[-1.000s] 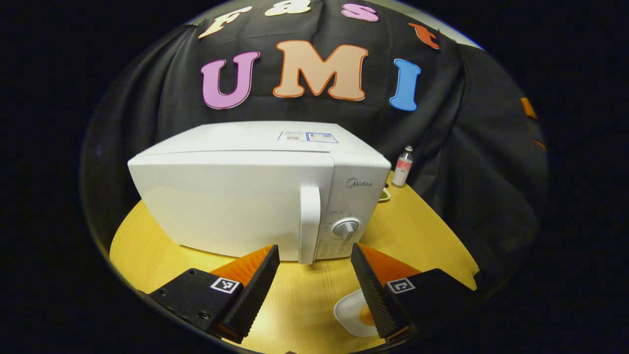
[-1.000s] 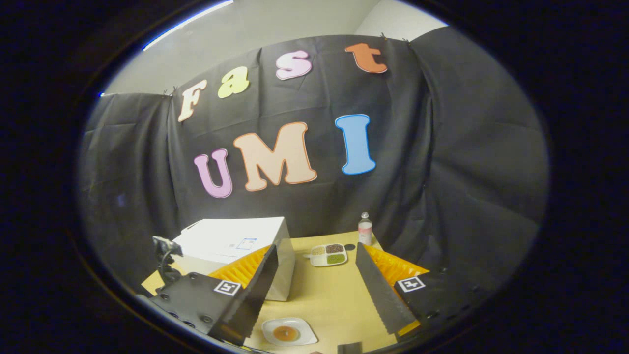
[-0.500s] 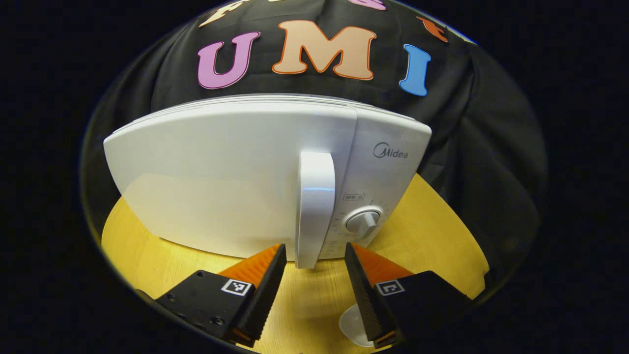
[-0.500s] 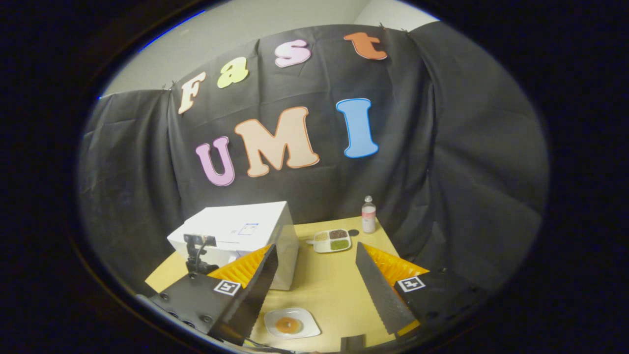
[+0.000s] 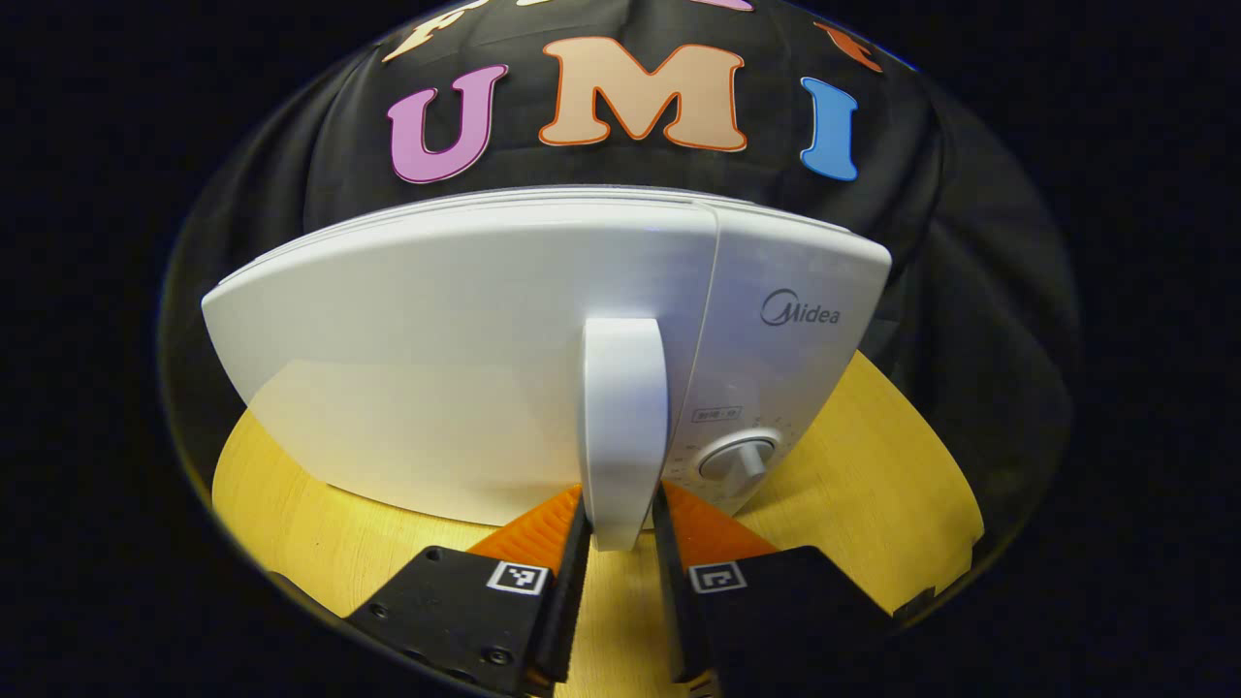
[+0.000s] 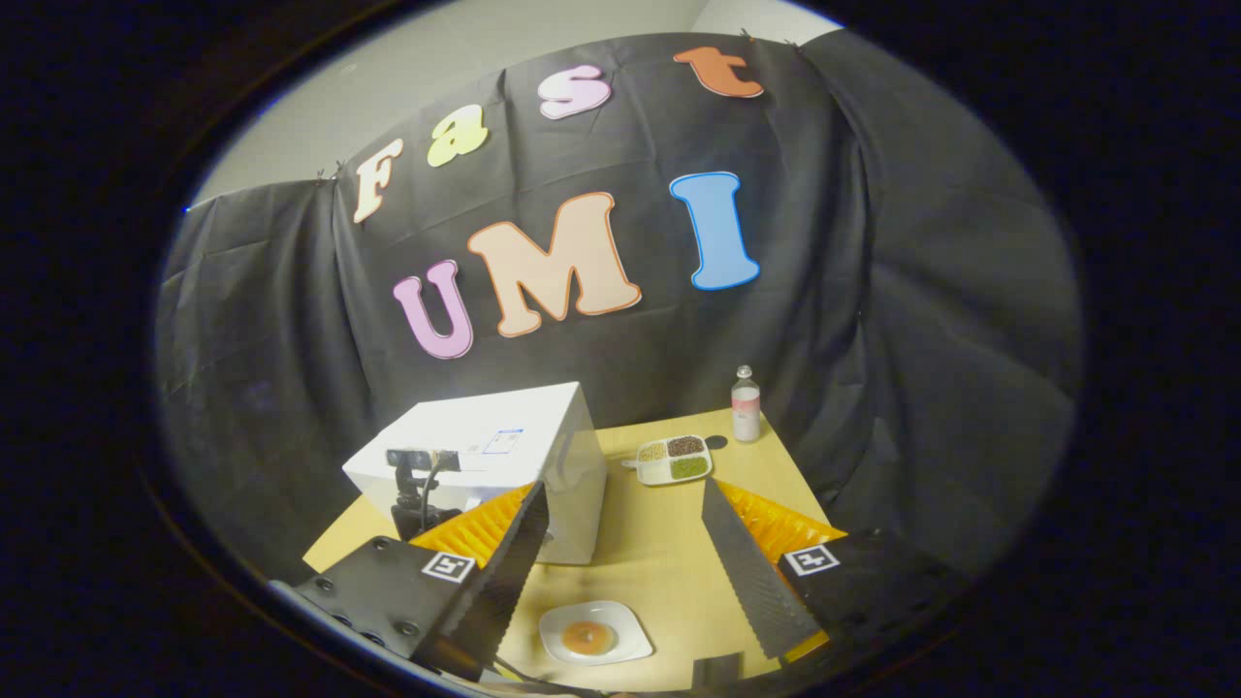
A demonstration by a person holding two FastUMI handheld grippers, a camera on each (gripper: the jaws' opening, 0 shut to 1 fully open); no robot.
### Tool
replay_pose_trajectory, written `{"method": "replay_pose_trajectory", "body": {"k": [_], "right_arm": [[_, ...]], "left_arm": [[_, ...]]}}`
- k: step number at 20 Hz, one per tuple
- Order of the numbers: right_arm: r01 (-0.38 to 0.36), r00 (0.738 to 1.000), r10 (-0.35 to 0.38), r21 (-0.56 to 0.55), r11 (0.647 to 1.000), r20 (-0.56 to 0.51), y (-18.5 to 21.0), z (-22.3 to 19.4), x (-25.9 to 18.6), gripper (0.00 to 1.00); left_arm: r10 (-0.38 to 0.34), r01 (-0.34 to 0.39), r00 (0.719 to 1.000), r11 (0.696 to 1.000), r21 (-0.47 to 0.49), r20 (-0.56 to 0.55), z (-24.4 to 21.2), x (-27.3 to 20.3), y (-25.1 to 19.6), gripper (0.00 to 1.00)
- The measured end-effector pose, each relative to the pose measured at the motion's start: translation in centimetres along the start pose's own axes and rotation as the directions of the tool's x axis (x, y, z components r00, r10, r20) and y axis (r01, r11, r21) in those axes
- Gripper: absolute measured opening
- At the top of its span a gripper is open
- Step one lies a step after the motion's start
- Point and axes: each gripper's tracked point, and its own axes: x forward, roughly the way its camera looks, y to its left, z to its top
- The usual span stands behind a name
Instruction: Open the microwave oven with the left hand, put the food in, and close the microwave oven.
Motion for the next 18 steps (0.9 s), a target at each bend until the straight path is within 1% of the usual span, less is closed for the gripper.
{"method": "replay_pose_trajectory", "body": {"k": [1, 5, 8, 10, 12, 13, 17, 18], "right_arm": [[-0.002, 1.0, 0.002, 0.003, 1.0, -0.002, 0.0, -0.1, 0.1, 0.99], [-0.015, 1.0, 0.015, 0.019, 1.0, -0.018, 0.1, -0.6, 0.4, 0.99], [-0.014, 1.0, 0.014, 0.018, 1.0, -0.019, 0.1, -0.7, 0.1, 0.99], [-0.015, 1.0, 0.015, 0.02, 1.0, -0.023, 0.2, -1.0, 0.1, 0.99], [-0.025, 0.999, 0.026, 0.024, 0.999, -0.035, 0.6, -1.7, -0.1, 0.99], [-0.031, 0.999, 0.032, 0.022, 0.999, -0.043, 0.9, -1.9, -0.2, 0.99], [-0.045, 0.998, 0.046, 0.01, 0.999, -0.049, 1.8, -2.7, -0.8, 0.99], [-0.046, 0.998, 0.046, 0.01, 0.999, -0.052, 2.0, -2.9, -0.9, 0.92]], "left_arm": [[-0.002, 0.002, 1.0, 1.0, -0.005, -0.003, 0.0, 0.0, -0.1, 0.33], [-0.006, 0.006, 1.0, 1.0, -0.007, -0.017, -0.2, -0.1, -0.2, 0.27], [0.018, -0.018, 1.0, 1.0, -0.017, -0.017, -0.3, -0.2, -0.1, 0.18], [0.023, -0.024, 1.0, 0.999, -0.029, -0.003, -0.2, 0.0, -0.2, 0.15], [0.03, -0.03, 1.0, 0.999, -0.026, -0.007, -0.2, -0.2, 0.0, 0.14], [0.031, -0.031, 1.0, 0.999, -0.028, -0.004, -0.2, -0.3, 0.0, 0.12], [0.027, -0.027, 1.0, 0.999, -0.033, 0.006, -0.2, -0.3, 0.0, 0.08], [0.025, -0.025, 1.0, 0.999, -0.027, 0.005, -0.1, -0.3, -0.1, 0.08]]}}
